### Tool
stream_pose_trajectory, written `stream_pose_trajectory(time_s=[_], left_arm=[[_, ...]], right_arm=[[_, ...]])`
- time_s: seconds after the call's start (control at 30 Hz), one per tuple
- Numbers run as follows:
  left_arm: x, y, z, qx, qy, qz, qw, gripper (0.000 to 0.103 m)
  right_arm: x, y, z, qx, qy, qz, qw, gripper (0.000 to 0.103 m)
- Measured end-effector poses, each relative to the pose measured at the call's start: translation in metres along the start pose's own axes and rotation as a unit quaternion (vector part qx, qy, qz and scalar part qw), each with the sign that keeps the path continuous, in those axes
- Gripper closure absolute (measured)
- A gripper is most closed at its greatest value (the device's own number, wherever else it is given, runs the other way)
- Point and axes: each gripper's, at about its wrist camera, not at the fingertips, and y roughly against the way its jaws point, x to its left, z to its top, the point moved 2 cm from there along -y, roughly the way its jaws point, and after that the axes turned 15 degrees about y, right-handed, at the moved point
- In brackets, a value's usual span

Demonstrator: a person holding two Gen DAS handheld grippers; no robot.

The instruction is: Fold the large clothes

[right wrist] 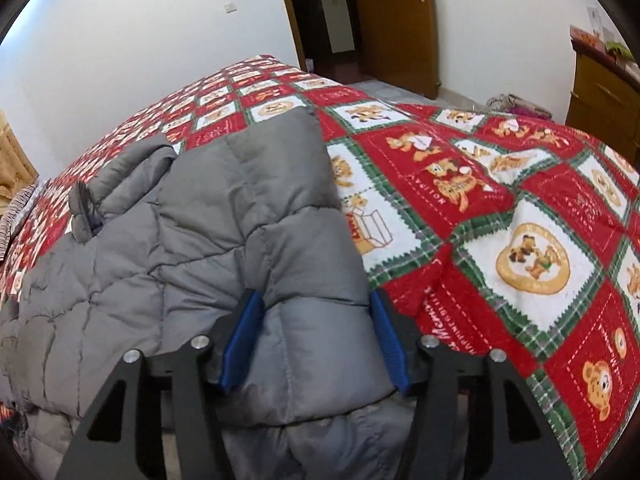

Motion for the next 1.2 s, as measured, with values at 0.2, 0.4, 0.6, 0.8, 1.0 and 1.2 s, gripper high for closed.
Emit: stream_pose_trajectory(time_s=[0.2,0.4,0.6,0.8,1.0,1.2], left_arm=[[-0.075,0.012,0.039,-0.091,-0.032,0.014,0.9953,0.001],[-0.084,-0.085,0.01,-0.007,-0.043,0.115,0.9925,0.001],[-0.063,-0.091,0.012,0.014,0.008,0.072,0.9973,0.001],[-0.06,-0.089,0.013,0.01,0.005,0.075,0.9971,0.001],[-0.062,-0.09,0.012,0.011,0.007,0.073,0.9973,0.001],[-0.064,-0.075,0.01,0.034,0.018,0.042,0.9984,0.001]], right_arm=[[-0.01,0.004,-0.008,-0.009,0.008,-0.003,1.0,0.037],[-0.01,0.005,-0.009,-0.014,0.011,0.0,1.0,0.031],[-0.007,0.005,-0.008,-0.015,0.02,-0.019,1.0,0.028],[0.003,0.047,0.0,-0.09,0.055,-0.073,0.992,0.032],[0.036,0.007,0.001,-0.018,0.139,-0.038,0.989,0.032],[0.035,-0.007,0.002,0.004,0.14,-0.051,0.989,0.023]])
